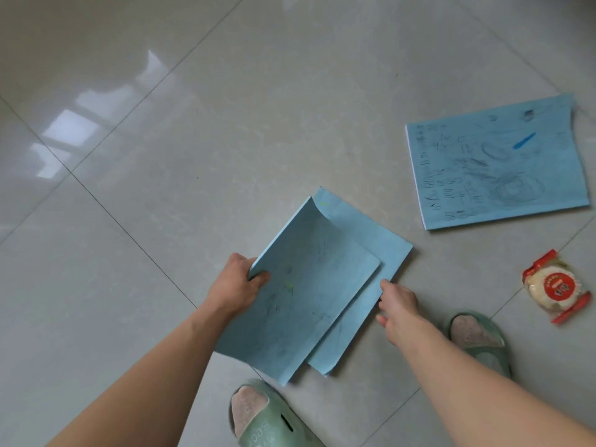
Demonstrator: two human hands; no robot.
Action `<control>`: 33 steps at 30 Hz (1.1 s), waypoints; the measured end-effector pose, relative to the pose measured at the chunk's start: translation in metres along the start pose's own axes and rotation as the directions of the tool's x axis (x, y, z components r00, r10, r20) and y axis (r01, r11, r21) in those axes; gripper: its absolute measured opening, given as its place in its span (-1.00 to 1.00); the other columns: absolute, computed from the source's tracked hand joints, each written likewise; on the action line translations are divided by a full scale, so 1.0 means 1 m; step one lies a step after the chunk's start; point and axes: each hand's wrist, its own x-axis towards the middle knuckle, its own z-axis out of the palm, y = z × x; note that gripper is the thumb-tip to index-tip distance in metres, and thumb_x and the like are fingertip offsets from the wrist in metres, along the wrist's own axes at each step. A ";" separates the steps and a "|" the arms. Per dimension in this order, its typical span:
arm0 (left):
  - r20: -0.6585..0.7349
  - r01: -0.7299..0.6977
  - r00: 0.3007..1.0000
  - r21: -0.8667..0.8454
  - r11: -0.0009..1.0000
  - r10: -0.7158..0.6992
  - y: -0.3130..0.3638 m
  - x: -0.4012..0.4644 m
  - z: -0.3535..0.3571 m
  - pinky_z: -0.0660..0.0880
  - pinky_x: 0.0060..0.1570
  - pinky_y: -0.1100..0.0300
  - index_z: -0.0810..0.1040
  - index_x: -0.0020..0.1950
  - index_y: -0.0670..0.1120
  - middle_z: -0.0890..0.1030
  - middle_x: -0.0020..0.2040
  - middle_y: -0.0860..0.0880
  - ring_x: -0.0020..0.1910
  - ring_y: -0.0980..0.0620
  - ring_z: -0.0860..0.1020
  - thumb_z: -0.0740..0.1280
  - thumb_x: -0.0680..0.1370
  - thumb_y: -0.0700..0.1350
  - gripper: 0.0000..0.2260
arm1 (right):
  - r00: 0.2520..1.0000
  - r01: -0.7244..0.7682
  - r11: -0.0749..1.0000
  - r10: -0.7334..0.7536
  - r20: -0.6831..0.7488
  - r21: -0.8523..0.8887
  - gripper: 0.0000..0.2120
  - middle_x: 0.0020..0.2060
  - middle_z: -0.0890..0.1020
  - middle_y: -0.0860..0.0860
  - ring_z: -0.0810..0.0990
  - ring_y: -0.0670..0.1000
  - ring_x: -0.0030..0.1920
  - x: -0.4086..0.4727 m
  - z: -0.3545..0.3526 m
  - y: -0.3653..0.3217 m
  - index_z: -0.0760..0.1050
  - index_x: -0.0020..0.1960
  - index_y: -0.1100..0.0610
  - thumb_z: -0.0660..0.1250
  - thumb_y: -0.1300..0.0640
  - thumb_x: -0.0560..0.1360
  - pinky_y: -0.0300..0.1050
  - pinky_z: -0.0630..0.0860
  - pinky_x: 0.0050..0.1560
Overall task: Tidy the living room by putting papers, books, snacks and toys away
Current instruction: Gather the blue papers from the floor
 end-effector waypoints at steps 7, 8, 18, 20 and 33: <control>0.072 0.105 0.993 -0.159 0.982 -0.095 0.021 0.014 0.030 0.41 -0.11 0.11 0.52 -0.26 -0.08 0.45 -0.17 -0.08 -0.12 -0.04 0.42 0.30 0.58 -0.08 -0.78 | 0.999 -0.014 0.998 0.010 0.053 0.069 -0.92 0.16 0.55 0.29 0.52 0.22 -0.09 -0.001 -0.007 -0.001 0.40 -0.05 0.12 0.16 0.16 0.59 0.24 0.44 0.25; 0.105 0.109 0.991 -0.255 0.961 -0.085 0.024 0.009 0.029 0.43 -0.19 0.10 0.55 -0.18 -0.15 0.48 -0.23 -0.09 -0.21 -0.03 0.45 0.31 0.58 -0.10 -0.82 | 0.997 -0.033 0.996 0.027 0.078 0.086 -0.90 0.13 0.57 0.28 0.53 0.19 -0.09 -0.001 -0.009 -0.002 0.40 -0.07 0.10 0.15 0.14 0.60 0.28 0.39 0.28; 0.139 0.111 0.990 -0.692 0.713 -0.020 0.074 -0.052 0.006 0.61 -0.26 0.11 0.54 0.22 -0.11 0.72 -0.06 -0.10 -0.17 -0.08 0.70 0.25 0.63 -0.14 -0.80 | 0.990 0.102 0.993 -0.107 0.088 0.056 -0.81 -0.04 0.56 0.13 0.57 0.15 -0.01 -0.010 -0.019 -0.055 0.39 -0.06 0.10 0.12 0.00 0.59 0.05 0.51 0.09; 0.118 0.087 0.993 -0.718 0.690 -0.002 0.087 -0.056 0.005 0.62 -0.20 0.09 0.48 0.32 -0.04 0.71 0.00 -0.06 -0.11 -0.06 0.70 0.24 0.63 -0.15 -0.74 | 0.988 0.122 0.992 -0.125 0.091 0.037 -0.77 0.08 0.60 0.16 0.57 0.20 0.13 -0.015 -0.024 -0.075 0.44 0.04 0.12 0.12 -0.01 0.59 0.15 0.51 0.19; 0.243 0.300 0.953 -0.846 0.440 -0.183 0.143 -0.030 0.024 0.65 -0.20 0.02 0.62 0.06 -0.27 0.71 -0.06 -0.20 -0.12 -0.17 0.70 0.41 0.50 -0.16 -0.79 | 0.706 0.652 0.252 -0.546 0.451 -0.715 -0.82 0.02 0.54 0.14 0.47 0.11 0.00 0.039 -0.088 -0.159 0.46 0.00 0.20 0.11 0.16 0.58 -0.04 0.42 -0.05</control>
